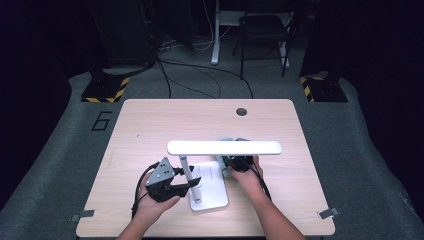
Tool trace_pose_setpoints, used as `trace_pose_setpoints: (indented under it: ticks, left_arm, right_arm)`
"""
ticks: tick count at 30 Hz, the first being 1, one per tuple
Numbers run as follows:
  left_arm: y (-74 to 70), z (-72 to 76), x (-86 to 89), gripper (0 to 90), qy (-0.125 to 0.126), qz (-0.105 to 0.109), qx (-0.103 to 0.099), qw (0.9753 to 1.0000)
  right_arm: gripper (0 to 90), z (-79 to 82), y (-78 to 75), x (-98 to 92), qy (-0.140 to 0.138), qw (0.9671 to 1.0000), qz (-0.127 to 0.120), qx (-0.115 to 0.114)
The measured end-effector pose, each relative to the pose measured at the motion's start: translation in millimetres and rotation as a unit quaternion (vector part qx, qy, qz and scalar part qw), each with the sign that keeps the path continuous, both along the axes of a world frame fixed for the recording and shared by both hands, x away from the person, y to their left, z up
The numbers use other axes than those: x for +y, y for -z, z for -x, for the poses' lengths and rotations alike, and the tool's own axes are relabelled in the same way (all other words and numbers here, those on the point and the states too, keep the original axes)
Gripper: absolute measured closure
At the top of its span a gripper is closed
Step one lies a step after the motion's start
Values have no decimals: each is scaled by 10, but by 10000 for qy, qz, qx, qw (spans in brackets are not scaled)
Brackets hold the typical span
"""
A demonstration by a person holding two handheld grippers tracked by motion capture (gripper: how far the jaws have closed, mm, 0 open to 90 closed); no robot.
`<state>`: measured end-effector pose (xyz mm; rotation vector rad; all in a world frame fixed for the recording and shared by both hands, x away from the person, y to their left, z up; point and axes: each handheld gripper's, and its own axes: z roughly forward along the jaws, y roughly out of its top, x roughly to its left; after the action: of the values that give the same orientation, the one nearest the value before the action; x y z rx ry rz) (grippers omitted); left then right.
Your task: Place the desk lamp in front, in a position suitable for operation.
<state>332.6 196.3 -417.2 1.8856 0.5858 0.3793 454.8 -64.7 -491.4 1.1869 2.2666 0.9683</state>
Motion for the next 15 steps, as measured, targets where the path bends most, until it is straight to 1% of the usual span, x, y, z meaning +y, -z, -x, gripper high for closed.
trace_pose_setpoints:
  ticks: [1,2,3,4,5,6,7,8,9,10,11,12,13,14,15]
  left_arm:
    - [9,-3,4,538,-57,49,-19,10000]
    - [15,-6,8,537,-49,75,-36,10000]
    - [16,-13,15,535,37,75,-27,10000]
    - [16,-25,22,532,159,109,-2,9998]
    - [9,-36,39,526,279,81,28,9996]
    - [8,-41,53,523,354,82,46,9993]
    - [12,-44,63,521,381,106,43,9992]
    - [10,-52,83,520,477,99,71,9988]
    - [14,-62,98,518,551,140,101,9983]
    - [16,-71,107,514,593,183,127,9980]
    - [17,-78,115,511,632,213,156,9977]
    - [12,-82,127,510,698,188,205,9972]
    - [17,-86,126,509,690,214,186,9972]
    - [14,-92,131,508,728,210,193,9969]
    - [11,-101,140,505,788,209,209,9964]
  right_arm:
    - [608,-2,26,5,57,10000,-13,-54]
    - [606,-3,50,10,86,10000,29,-31]
    - [602,-2,76,17,99,9999,49,44]
    - [596,-7,105,24,97,9999,78,56]
    - [591,-5,144,37,97,9999,119,79]
    - [591,1,162,50,131,9999,95,55]
    - [591,11,166,49,100,9998,129,66]
    - [590,11,176,63,150,9999,76,30]
    - [589,16,173,70,184,9998,59,100]
    - [589,9,178,64,148,9999,50,52]
    - [589,10,173,71,176,9998,-1,98]
    - [590,11,170,73,177,9998,3,126]
    - [591,10,170,74,164,9998,2,109]
    - [591,11,164,74,148,9998,26,110]
    - [592,9,166,78,145,9999,-8,74]
